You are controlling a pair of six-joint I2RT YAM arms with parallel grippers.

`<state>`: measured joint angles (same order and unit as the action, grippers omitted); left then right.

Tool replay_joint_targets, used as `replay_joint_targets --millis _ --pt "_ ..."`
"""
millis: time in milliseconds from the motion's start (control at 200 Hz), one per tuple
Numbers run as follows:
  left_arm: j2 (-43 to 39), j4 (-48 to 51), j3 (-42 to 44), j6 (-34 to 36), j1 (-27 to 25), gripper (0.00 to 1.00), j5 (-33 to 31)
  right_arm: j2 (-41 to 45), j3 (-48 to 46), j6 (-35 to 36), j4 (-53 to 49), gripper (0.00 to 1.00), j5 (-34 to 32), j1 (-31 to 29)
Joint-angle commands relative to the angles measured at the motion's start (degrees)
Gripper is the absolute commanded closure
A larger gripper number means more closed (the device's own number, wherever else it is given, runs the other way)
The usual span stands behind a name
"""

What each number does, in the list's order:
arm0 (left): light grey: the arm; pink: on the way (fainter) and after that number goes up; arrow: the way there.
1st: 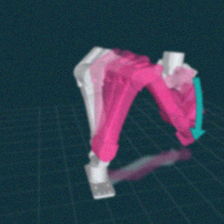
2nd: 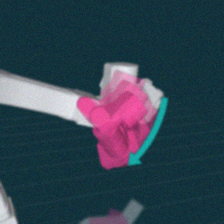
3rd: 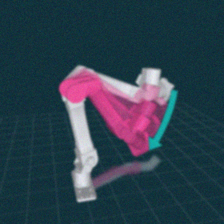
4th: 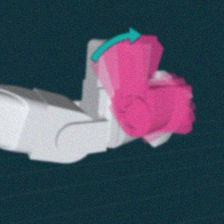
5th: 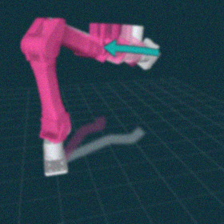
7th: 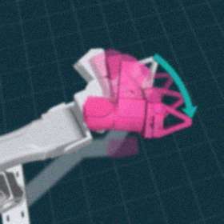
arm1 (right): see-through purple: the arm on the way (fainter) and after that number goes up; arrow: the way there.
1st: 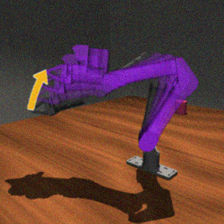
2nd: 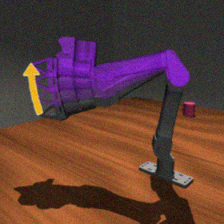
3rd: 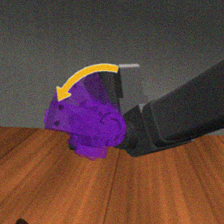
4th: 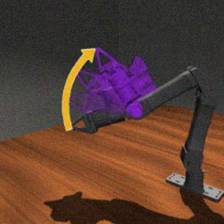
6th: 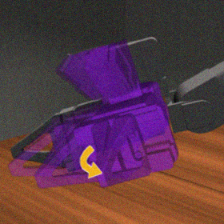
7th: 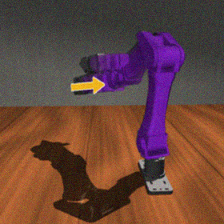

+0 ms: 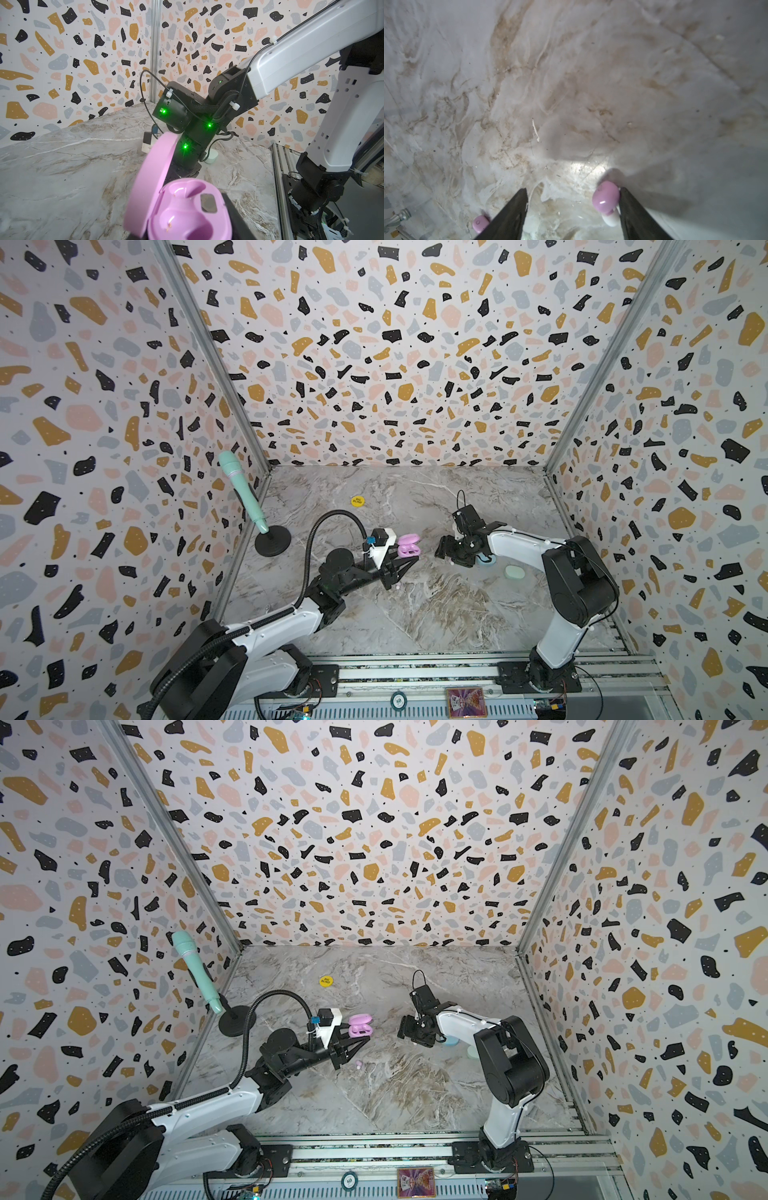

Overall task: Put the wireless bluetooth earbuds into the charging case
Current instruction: 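Move the right gripper down over a pink earbud on the table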

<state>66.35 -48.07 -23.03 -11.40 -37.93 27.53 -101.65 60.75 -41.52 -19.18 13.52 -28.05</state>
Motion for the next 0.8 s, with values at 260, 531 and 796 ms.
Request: replay_joint_targets --millis 260,531,796 --pt "-0.8 -2.6 0.3 0.2 0.4 0.93 0.2 -4.4 8.4 8.6 -13.0 0.39 -7.8 0.0" --pt "-0.9 -2.4 0.2 0.2 0.4 0.93 0.2 -5.3 10.5 9.9 -15.3 0.47 -10.1 -1.3" --pt "-1.1 -2.2 0.3 0.1 0.4 0.93 0.3 -6.0 10.3 9.4 -14.3 0.57 -9.4 -2.0"
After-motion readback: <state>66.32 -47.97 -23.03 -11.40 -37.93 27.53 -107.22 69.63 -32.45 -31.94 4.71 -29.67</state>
